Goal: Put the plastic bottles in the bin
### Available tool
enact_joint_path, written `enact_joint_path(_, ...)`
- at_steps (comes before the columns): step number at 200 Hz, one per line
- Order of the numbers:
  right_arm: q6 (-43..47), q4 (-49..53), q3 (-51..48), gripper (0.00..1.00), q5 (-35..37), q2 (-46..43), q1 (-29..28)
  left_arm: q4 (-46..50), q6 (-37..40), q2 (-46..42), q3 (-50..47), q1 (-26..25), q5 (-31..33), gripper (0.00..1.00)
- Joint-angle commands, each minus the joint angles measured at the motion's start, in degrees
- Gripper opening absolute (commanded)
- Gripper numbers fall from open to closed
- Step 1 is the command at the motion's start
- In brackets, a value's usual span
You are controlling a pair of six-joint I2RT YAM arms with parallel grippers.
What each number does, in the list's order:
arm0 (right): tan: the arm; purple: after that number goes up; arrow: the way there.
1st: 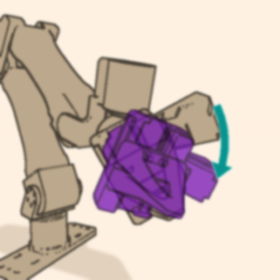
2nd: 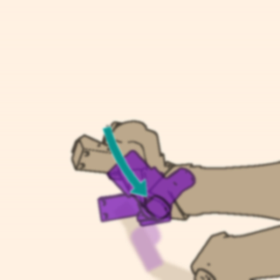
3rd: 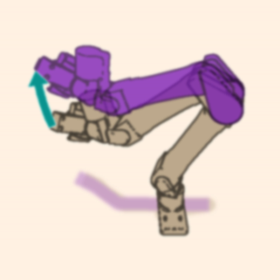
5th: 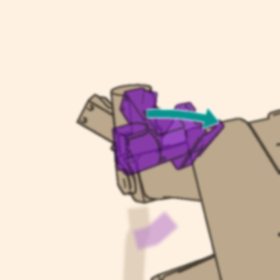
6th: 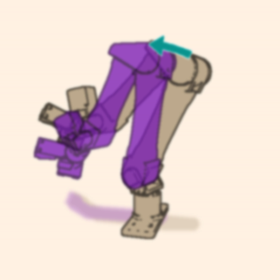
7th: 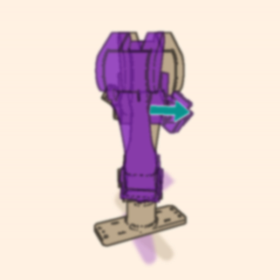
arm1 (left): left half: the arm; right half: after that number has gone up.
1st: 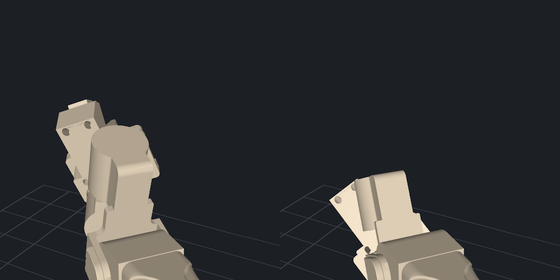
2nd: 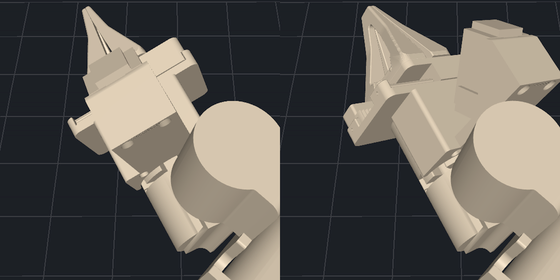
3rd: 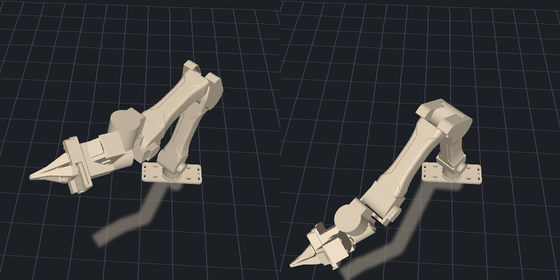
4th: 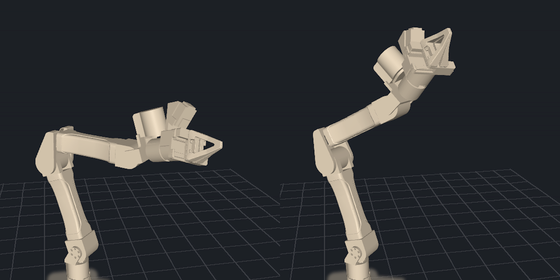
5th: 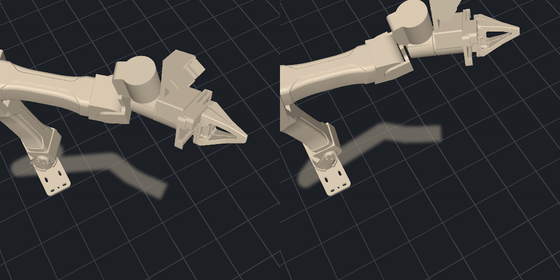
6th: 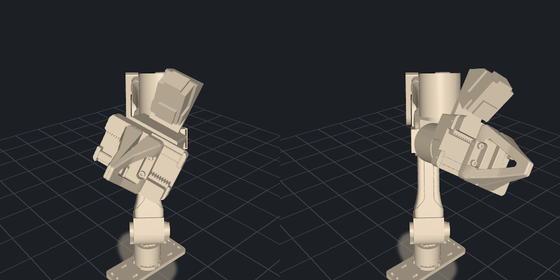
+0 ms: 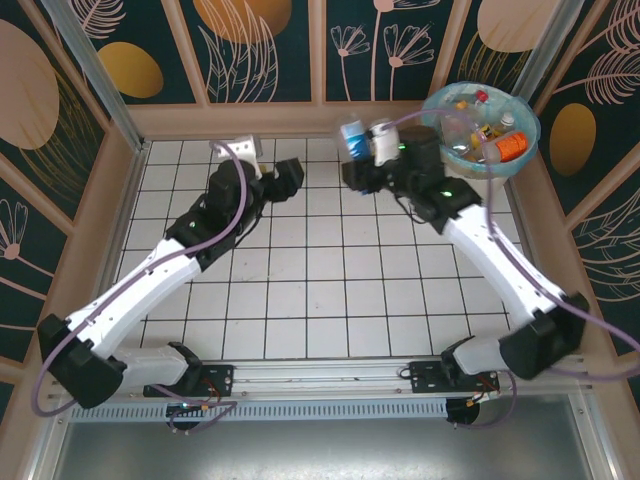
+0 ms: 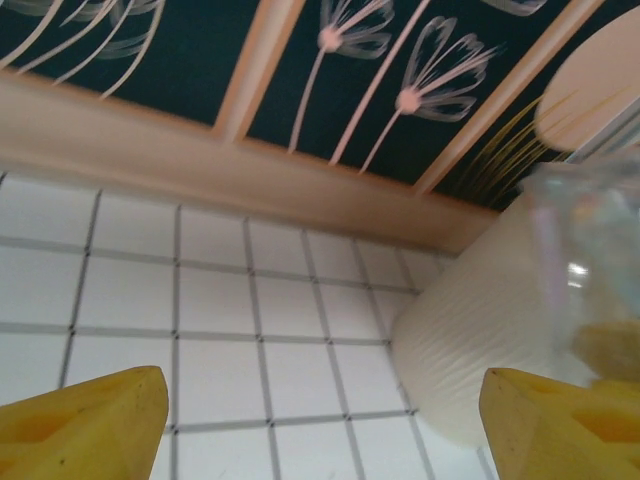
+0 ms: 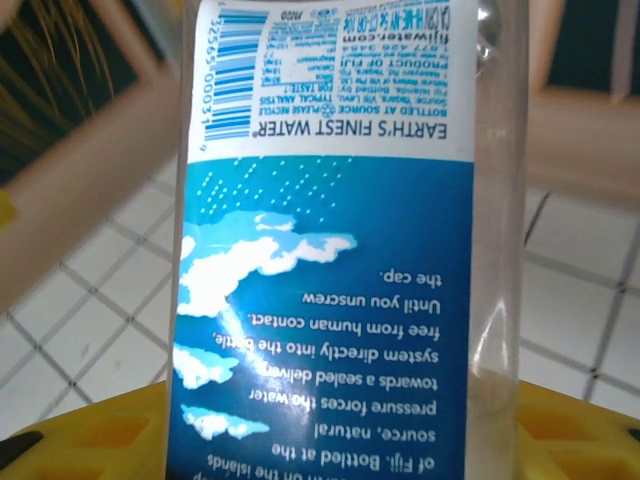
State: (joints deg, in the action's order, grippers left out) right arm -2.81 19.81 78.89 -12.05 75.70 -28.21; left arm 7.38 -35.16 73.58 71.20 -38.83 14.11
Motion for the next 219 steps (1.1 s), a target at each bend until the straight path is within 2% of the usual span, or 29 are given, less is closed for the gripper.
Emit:
enact_joint_path(1, -1.49, 0.22, 0.08, 0.47, 3.82, -6.45, 4.03, -2.88, 3.78, 4.51, 7.62, -1.70, -2.60, 0.81)
enact_joint_path(37, 0.70, 6.44, 6.17, 0.46, 4.37, -8.94, 15.42, -2.81, 8.44, 14.91, 22.02, -7.59, -2.88, 0.81)
enact_joint_path(68, 1.04, 11.12, 9.58, 0.45, 5.19, -7.79, 24.41, -2.03, 8.68, 24.11, 33.46, -10.56, -5.50, 0.81)
enact_joint_path(86, -0.73, 10.51, 9.08, 0.45, 0.34, -6.73, 30.57, -1.08, 8.53, 30.24, 39.76, -11.98, -7.33, 0.81)
enact_joint_path(119, -4.21, 2.59, 5.05, 0.45, -6.73, -5.21, 39.11, 1.93, 7.63, 39.32, 50.56, -13.24, -11.20, 0.81)
enact_joint_path(140, -5.00, 0.92, 5.63, 0.44, -9.44, -2.07, 42.43, 3.48, 6.83, 43.42, 55.04, -13.37, -12.55, 0.81)
enact_joint_path(163, -7.31, -1.34, 6.27, 0.45, -11.77, 0.91, 45.40, 2.61, 6.25, 45.16, 55.72, -13.44, -13.42, 0.81)
enact_joint_path(196, -9.30, -3.09, 7.85, 0.50, -14.37, 4.54, 45.87, 1.98, 5.30, 45.74, 54.80, -13.39, -13.10, 0.81)
enact_joint_path(219, -8.76, -1.07, 9.91, 0.54, -13.07, 6.65, 45.87, -0.51, 5.14, 44.00, 50.28, -13.38, -12.67, 0.82)
